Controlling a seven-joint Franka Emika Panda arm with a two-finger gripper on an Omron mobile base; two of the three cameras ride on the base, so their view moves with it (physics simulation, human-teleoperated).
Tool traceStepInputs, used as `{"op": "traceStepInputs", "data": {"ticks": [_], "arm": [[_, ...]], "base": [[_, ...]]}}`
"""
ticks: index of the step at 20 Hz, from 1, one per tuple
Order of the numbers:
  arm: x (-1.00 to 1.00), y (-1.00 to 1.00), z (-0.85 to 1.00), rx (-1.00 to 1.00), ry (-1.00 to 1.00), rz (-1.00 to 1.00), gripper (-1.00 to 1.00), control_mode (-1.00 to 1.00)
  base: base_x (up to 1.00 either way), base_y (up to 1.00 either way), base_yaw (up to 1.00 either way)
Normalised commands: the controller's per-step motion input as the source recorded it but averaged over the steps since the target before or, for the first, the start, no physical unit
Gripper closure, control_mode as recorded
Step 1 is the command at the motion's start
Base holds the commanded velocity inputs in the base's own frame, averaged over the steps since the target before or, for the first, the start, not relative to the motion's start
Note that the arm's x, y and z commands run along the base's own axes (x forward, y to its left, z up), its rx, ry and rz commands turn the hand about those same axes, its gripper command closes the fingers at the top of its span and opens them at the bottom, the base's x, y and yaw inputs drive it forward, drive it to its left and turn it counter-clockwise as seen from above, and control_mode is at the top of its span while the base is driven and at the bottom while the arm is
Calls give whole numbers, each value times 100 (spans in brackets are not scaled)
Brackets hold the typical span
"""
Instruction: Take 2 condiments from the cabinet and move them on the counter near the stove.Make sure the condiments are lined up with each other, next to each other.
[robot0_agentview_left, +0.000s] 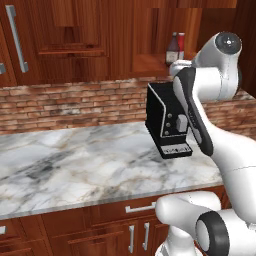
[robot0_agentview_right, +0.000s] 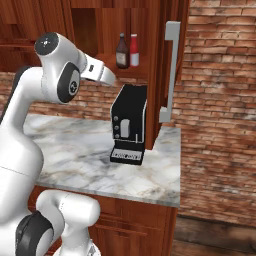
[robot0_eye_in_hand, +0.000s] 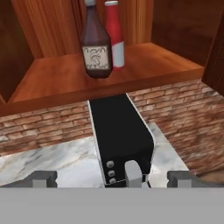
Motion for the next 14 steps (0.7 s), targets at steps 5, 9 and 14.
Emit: {"op": "traceStepInputs", "data": {"ticks": [5,9,14], "arm": [[0,-6,13,0,-19,3,-100,-100],[0,-2,37,0,-10,2,-100,-100],[0,0,47,0,0,0,-100,-100]], "base": [[0,0,0],[0,0,0],[0,0,0]]}}
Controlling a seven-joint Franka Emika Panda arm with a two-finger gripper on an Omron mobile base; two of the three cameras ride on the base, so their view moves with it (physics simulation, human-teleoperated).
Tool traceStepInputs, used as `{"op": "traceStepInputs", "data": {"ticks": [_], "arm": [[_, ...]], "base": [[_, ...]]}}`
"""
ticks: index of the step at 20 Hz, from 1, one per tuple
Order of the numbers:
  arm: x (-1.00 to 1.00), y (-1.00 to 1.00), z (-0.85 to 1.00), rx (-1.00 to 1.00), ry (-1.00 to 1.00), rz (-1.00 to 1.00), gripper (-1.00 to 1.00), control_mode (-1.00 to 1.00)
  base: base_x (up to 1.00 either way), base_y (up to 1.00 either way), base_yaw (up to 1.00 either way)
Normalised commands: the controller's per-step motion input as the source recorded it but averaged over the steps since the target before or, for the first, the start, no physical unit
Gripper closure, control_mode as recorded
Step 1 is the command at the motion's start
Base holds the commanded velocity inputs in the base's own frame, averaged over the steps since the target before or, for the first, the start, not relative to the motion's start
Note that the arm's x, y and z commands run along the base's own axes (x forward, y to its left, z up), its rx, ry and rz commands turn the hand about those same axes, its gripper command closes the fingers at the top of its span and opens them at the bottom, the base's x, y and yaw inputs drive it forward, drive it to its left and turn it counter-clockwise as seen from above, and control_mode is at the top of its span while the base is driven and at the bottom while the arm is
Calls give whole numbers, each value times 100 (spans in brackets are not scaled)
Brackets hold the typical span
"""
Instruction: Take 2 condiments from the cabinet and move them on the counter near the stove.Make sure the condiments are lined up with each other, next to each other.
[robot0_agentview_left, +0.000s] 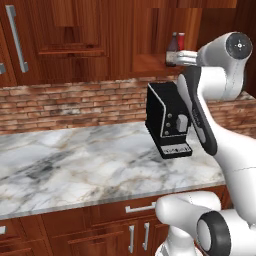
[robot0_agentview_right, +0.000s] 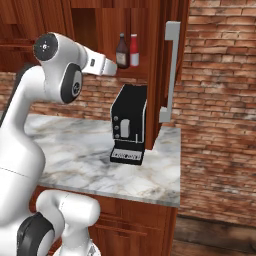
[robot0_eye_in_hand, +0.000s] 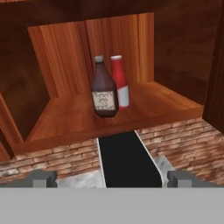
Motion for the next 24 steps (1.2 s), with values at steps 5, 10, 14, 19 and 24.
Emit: {"op": "traceStepInputs", "data": {"ticks": [5,10,14,19,24], "arm": [[1,0,28,0,0,0,-100,-100],[12,0,6,-2,-1,0,-100,-100],[25,0,0,-6,-9,0,-100,-100],[21,0,0,-4,-6,0,-100,-100],[20,0,0,-1,-3,0,-100,-100]], "base": [[0,0,0],[0,0,0],[0,0,0],[0,0,0],[0,0,0]]}}
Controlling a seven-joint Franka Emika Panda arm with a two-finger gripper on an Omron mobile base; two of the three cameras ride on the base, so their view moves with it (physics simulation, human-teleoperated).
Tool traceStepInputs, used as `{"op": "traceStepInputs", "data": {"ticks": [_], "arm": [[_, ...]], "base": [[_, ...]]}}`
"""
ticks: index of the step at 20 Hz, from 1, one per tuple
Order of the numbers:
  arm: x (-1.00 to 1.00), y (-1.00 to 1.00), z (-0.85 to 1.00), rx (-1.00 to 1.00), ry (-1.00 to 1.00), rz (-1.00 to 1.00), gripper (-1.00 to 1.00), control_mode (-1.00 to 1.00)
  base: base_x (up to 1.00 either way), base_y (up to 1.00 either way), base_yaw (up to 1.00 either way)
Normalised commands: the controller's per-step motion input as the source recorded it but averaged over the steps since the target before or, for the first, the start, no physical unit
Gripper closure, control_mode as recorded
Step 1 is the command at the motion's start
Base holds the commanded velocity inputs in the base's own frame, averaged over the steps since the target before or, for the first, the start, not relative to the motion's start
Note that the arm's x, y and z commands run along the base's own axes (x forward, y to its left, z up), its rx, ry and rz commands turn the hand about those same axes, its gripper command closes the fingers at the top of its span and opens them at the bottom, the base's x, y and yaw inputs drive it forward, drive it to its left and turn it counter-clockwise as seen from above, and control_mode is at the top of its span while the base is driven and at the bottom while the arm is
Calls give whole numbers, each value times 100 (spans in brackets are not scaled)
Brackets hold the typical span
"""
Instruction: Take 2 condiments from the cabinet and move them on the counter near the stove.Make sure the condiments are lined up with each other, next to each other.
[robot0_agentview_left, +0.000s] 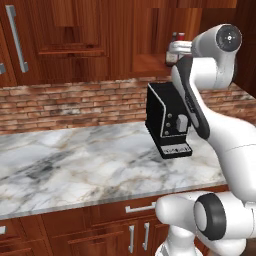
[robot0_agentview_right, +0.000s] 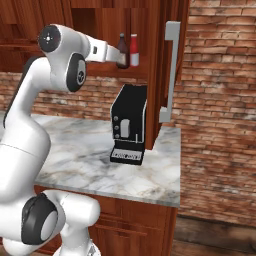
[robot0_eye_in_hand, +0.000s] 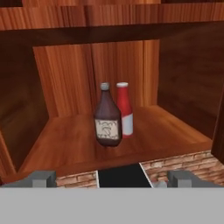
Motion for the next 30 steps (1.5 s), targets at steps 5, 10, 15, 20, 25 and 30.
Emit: {"op": "traceStepInputs", "data": {"ticks": [5,10,15,20,25,30], "arm": [[9,0,1,0,1,0,-100,-100],[22,0,0,0,3,0,-100,-100],[49,0,-3,-2,0,0,-100,-100],[43,0,-10,-6,0,0,-100,-100],[30,-1,-1,-2,0,0,-100,-100],[22,-4,0,0,1,0,-100,-100]], "base": [[0,0,0],[0,0,0],[0,0,0],[0,0,0],[0,0,0],[0,0,0]]}}
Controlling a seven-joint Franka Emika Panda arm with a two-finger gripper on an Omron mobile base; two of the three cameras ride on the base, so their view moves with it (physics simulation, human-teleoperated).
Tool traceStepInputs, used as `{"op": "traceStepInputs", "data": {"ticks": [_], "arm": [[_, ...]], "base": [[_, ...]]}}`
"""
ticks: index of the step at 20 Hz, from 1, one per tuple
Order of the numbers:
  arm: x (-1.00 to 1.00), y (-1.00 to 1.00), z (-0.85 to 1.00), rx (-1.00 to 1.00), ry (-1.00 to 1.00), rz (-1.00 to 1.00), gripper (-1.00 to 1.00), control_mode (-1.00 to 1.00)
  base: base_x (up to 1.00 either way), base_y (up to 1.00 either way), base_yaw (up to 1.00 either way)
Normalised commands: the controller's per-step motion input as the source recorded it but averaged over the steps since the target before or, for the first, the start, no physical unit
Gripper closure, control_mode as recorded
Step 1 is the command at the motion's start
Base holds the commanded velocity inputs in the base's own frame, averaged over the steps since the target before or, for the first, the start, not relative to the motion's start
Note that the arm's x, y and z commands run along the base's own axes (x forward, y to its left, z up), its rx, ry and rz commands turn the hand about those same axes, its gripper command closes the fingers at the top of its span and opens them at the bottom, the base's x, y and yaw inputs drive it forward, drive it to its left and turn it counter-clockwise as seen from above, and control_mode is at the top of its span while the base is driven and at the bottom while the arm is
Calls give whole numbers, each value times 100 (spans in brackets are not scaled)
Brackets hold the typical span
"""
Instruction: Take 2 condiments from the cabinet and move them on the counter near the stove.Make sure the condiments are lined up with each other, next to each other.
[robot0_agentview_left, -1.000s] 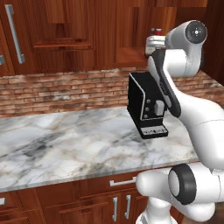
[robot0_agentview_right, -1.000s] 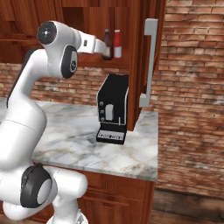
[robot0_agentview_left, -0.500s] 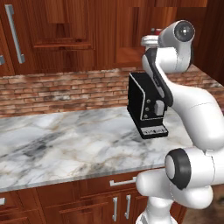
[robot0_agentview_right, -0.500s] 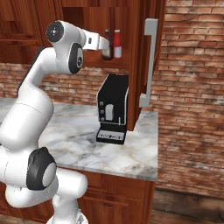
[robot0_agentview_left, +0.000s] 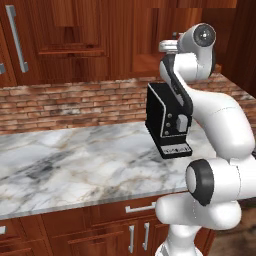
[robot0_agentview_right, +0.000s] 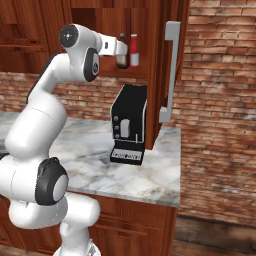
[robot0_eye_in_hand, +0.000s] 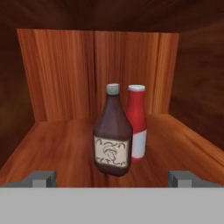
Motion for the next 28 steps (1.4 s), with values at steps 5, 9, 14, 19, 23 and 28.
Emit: {"op": "traceStepInputs", "data": {"ticks": [5,9,14,19,23,28], "arm": [[30,-4,0,0,3,0,-100,-100],[29,-4,0,0,4,0,-100,-100],[33,-2,0,0,5,0,-100,-100],[36,-3,-4,0,1,0,-100,-100],[31,-6,-2,0,0,0,-100,-100],[29,-10,-5,0,0,0,-100,-100]], "base": [[0,0,0],[0,0,0],[0,0,0],[0,0,0],[0,0,0],[0,0,0]]}}
